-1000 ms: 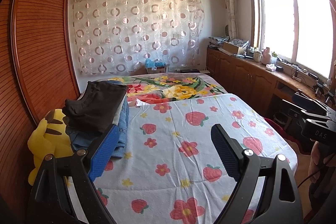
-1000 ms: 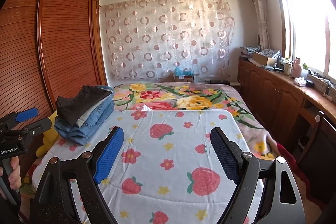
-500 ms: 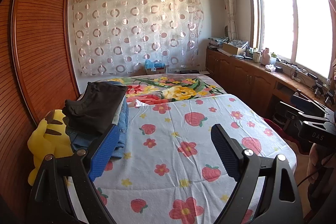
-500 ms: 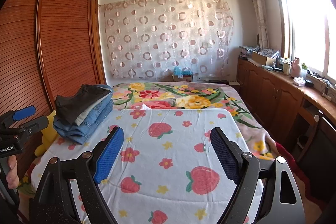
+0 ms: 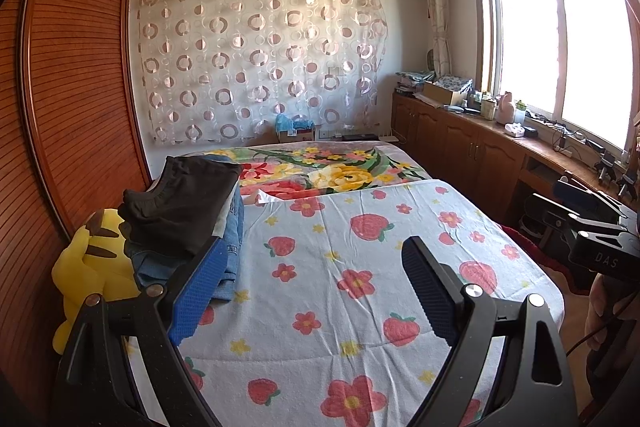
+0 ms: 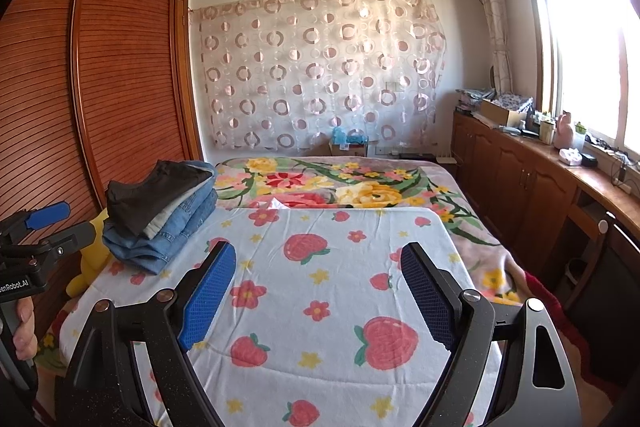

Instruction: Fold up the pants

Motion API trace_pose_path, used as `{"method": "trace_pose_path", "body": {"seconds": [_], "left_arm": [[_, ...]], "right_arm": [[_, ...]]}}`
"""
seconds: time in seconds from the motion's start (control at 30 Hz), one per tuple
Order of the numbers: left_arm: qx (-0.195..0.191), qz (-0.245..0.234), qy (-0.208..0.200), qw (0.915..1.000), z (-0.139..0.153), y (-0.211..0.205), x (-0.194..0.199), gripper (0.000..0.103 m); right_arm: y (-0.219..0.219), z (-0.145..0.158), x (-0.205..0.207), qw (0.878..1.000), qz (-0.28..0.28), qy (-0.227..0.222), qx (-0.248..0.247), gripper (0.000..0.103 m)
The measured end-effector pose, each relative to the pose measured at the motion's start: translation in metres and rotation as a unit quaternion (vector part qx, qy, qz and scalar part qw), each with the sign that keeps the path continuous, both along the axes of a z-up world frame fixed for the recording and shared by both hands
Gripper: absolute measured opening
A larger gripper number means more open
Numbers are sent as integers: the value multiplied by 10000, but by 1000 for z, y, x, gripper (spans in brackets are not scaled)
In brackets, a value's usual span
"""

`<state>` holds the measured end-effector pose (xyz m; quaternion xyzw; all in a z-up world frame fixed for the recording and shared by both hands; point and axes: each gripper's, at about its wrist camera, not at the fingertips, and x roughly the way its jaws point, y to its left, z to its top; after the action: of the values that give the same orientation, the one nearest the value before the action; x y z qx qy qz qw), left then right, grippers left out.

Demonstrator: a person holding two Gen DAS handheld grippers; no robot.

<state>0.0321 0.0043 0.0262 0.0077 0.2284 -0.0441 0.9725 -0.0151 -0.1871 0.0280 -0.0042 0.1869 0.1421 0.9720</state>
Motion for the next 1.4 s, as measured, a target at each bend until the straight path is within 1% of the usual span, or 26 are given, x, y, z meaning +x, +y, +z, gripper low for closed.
{"method": "trace_pose_path", "body": {"seconds": [1.4], "left_arm": [[-1,-4,-13,10000,-3,1,-1,89]], "right_arm": [[-7,-1,1,10000,47,-43,-21,86]]}}
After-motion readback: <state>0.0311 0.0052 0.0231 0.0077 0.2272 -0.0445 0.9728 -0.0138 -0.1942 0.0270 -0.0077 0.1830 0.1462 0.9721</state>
